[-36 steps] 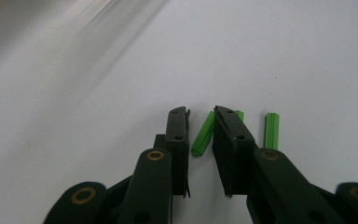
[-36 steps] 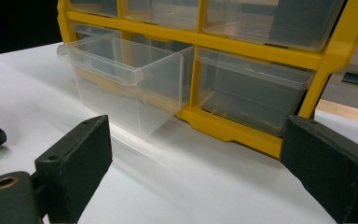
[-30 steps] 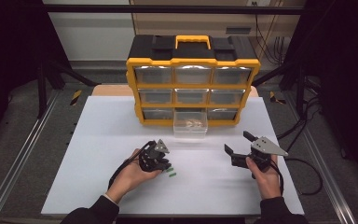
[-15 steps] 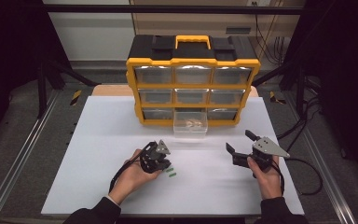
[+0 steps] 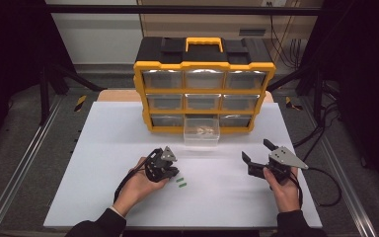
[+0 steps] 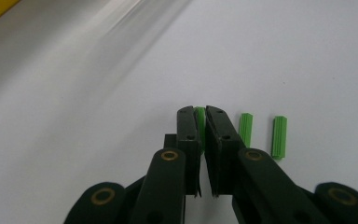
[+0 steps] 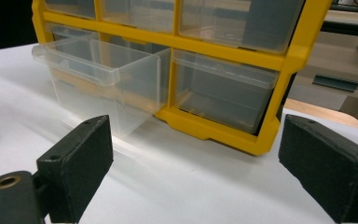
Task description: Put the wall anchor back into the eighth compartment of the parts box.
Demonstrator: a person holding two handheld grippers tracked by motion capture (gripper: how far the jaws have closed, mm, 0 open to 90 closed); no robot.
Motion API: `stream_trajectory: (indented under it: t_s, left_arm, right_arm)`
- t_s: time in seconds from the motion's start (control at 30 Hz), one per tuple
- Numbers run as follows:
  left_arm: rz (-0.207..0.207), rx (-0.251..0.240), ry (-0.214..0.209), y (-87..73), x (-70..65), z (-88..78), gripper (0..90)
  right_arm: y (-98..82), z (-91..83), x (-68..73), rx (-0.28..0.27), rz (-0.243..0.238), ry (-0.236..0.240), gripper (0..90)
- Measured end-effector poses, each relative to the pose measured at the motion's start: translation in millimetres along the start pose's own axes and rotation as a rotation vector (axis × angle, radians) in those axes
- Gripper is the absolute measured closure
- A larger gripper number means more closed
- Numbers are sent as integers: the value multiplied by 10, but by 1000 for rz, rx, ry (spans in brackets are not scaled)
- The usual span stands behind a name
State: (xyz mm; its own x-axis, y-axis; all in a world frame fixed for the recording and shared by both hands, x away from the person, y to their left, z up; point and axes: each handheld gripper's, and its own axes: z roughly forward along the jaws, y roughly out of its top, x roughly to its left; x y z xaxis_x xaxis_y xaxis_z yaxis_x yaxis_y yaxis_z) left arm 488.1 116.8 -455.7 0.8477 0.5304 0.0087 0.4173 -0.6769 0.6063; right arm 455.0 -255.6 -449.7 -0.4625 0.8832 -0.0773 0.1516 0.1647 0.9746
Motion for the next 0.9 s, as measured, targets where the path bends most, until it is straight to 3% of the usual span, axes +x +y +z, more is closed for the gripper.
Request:
stream_trajectory:
  t_s: [0.17,0.23,0.67,0.9]
  left_arm:
    - [-16,-24,5,9,41,-82,842]
    - [-24,-36,6,16,46,-120,842]
    - [-30,-103,-3,80,56,-357,843]
    - [-17,-144,1,257,72,-532,843]
  right_arm:
    - [-23,-61,-41,0,17,-62,74]
    - [-25,-68,-44,-4,22,-64,73]
    - [-16,-26,59,10,10,39,60]
    - [-6,-15,61,8,12,51,64]
